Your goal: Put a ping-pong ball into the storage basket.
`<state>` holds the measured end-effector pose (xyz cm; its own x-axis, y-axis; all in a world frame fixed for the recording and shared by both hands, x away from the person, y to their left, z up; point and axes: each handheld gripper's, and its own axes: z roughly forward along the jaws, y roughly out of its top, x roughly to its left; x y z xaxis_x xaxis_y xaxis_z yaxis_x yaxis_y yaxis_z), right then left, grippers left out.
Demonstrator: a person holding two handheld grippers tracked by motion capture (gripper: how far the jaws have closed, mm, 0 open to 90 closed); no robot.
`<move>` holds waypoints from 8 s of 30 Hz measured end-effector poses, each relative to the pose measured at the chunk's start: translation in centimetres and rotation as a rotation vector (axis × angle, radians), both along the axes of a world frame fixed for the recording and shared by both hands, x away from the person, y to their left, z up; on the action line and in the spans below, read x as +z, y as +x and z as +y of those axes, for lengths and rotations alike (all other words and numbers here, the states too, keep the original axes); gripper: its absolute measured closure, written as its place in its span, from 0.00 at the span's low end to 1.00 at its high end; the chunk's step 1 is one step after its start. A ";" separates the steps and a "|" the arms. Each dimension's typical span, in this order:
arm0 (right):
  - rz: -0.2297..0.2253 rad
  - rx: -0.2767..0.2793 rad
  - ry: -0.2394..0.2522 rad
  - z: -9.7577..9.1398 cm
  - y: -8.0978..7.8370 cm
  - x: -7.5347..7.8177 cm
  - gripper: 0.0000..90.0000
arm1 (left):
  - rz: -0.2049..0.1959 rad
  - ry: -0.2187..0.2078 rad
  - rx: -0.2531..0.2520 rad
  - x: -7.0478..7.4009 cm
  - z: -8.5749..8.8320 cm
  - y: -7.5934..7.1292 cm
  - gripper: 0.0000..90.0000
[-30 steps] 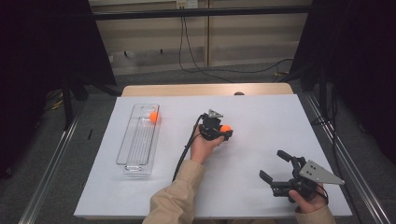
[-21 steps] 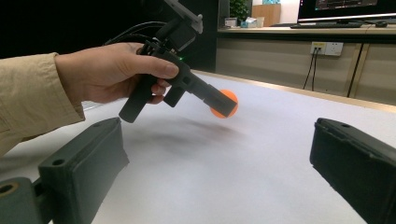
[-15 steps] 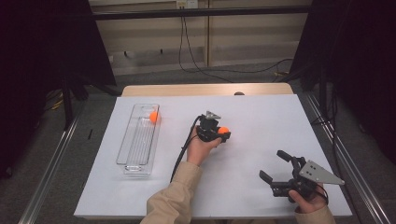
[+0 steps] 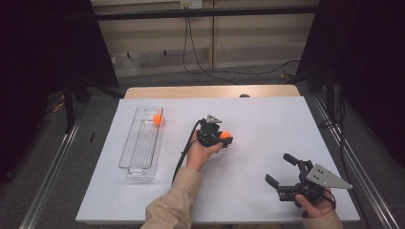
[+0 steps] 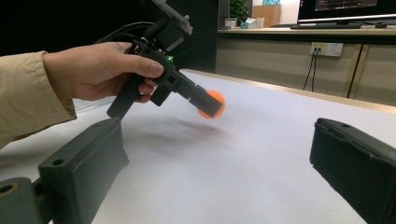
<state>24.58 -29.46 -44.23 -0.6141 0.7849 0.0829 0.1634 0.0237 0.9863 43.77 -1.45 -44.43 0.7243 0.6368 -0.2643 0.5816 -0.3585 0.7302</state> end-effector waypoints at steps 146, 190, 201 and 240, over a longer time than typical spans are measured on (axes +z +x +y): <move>-0.005 0.006 -0.001 0.1 0.0 0.0 0.03 | 0.074 0.032 -0.052 2.1 7.1 -2.3 0.57; -0.010 0.008 -0.008 0.2 0.0 0.1 0.03 | 0.080 0.016 -0.011 3.4 10.3 -2.4 0.56; -0.009 0.008 -0.007 0.2 0.0 0.1 0.03 | 0.084 0.001 0.008 3.8 11.3 -2.3 0.56; -0.011 0.011 -0.008 0.3 0.0 0.2 0.03 | 0.086 -0.018 0.048 5.0 13.6 -2.2 0.56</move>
